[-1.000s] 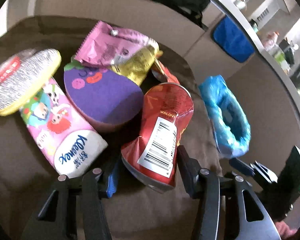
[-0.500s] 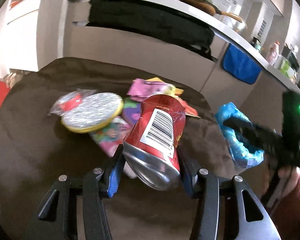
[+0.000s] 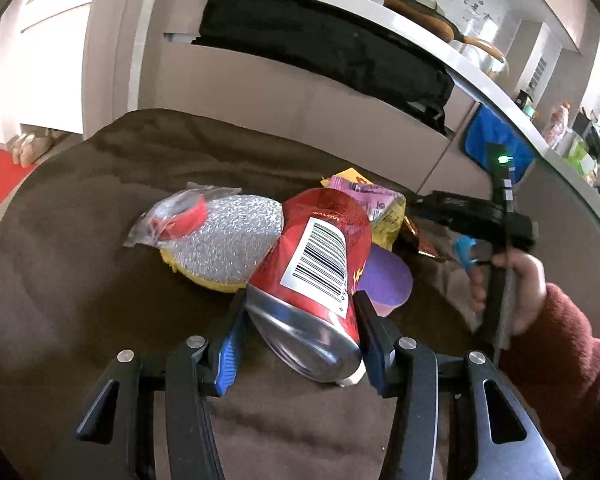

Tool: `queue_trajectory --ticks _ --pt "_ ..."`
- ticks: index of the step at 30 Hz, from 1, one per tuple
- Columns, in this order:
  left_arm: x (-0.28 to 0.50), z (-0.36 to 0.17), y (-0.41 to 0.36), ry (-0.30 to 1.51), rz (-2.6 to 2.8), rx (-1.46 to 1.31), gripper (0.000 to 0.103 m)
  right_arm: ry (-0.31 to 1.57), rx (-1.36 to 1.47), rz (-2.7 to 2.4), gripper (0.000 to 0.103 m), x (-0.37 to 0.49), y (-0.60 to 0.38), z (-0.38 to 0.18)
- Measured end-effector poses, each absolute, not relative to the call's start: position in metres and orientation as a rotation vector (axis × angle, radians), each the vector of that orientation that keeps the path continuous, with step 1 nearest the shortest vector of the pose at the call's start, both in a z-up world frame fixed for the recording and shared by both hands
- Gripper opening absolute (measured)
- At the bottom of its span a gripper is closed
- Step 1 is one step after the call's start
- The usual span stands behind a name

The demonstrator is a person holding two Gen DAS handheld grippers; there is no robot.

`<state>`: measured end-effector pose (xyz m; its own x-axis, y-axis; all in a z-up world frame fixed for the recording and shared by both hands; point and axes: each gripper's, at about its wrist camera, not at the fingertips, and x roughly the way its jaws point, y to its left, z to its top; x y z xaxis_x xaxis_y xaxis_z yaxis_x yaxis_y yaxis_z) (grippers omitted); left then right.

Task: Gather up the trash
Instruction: 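Grasp and lift the yellow snack wrapper with the right tool while the left tool holds the can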

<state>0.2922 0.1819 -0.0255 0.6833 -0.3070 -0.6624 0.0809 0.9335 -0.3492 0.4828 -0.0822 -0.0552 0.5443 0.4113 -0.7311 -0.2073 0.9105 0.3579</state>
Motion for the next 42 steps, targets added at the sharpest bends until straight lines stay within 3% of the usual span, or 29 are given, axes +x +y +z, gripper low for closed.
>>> queue_trajectory --ticks 6,8,10,22,32,42 --pt "0.298 -0.029 0.188 0.795 -0.247 -0.338 0.051 0.933 0.230 0.362 0.025 0.499 -0.067 -0.070" --pt "0.298 -0.030 0.188 0.797 -0.244 -0.342 0.051 0.923 0.233 0.408 0.007 0.501 -0.061 -0.070" --pt "0.297 -0.029 0.187 0.798 -0.239 -0.341 0.051 0.868 0.213 0.419 0.004 0.496 -0.057 -0.061" --pt "0.273 0.002 0.160 0.731 -0.246 -0.303 0.051 0.652 0.123 0.397 0.000 0.425 -0.083 0.028" --pt "0.264 0.029 0.116 0.691 -0.282 -0.278 0.051 0.562 0.108 0.382 0.000 0.372 -0.134 0.070" --pt "0.252 0.044 0.118 0.673 -0.266 -0.273 0.051 0.500 0.080 0.423 0.000 0.356 -0.119 0.100"
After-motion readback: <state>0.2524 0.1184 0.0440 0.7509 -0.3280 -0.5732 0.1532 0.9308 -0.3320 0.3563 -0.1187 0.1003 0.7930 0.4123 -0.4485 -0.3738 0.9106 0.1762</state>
